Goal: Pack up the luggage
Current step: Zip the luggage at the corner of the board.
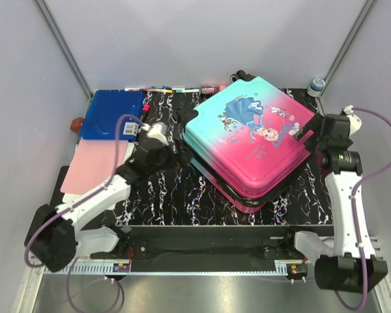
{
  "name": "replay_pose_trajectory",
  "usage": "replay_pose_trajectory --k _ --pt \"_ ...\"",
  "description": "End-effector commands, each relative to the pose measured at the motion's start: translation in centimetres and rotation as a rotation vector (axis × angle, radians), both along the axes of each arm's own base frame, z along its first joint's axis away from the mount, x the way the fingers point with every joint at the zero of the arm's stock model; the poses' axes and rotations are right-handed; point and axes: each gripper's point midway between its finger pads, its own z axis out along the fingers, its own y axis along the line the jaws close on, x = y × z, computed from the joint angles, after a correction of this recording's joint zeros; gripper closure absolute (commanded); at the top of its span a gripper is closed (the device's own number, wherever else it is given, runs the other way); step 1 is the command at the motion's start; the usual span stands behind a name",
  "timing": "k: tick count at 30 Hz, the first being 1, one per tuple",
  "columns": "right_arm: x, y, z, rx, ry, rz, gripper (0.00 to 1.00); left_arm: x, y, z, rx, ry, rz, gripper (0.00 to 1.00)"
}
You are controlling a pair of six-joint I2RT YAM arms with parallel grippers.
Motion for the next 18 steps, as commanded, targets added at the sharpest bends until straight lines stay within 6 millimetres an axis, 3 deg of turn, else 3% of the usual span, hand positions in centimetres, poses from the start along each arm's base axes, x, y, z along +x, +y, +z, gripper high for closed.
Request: replay_pose_trajectory --k 1,2,7,8,10,14,15,18 --pt "-2.4 0.5 1.1 0.069 -0.09 -0.057 0.0 3.1 5.9 1.4 -0.008 -0.06 0.099 0.01" --pt "-2.9 0.3 0.5 0.071 -0.078 -0.073 0.0 4.3 7.4 1.9 -0.021 -0.059 0.115 0.01" --pt "-6.2 -2.3 -2.1 0.074 -0.032 -0.228 0.0 11.1 10.7 4.1 0.01 -0.056 0.168 0.01" --pt "-6.9 -2.7 -1.7 0.072 -0.053 -0.252 0.0 12.7 12.6 3.8 0.004 -0.046 0.229 0.01" --pt "-7.7 -3.3 -1.6 0.067 -0.071 -0.292 0.0 15.8 14.4 1.9 -0.01 0.007 0.299 0.01" --pt "-8.6 -3.8 -1.4 0.06 -0.086 -0.336 0.0 20.4 14.2 -0.3 -0.006 0.041 0.31 0.01" --pt "-8.6 -3.3 -2.2 0.081 -0.068 -0.322 0.0 22.2 14.1 -1.3 -0.011 0.062 0.322 0.01" --pt "-7.8 -2.1 -4.9 0.164 -0.005 -0.299 0.01 24.6 13.7 -3.7 -0.022 0.132 0.324 0.01"
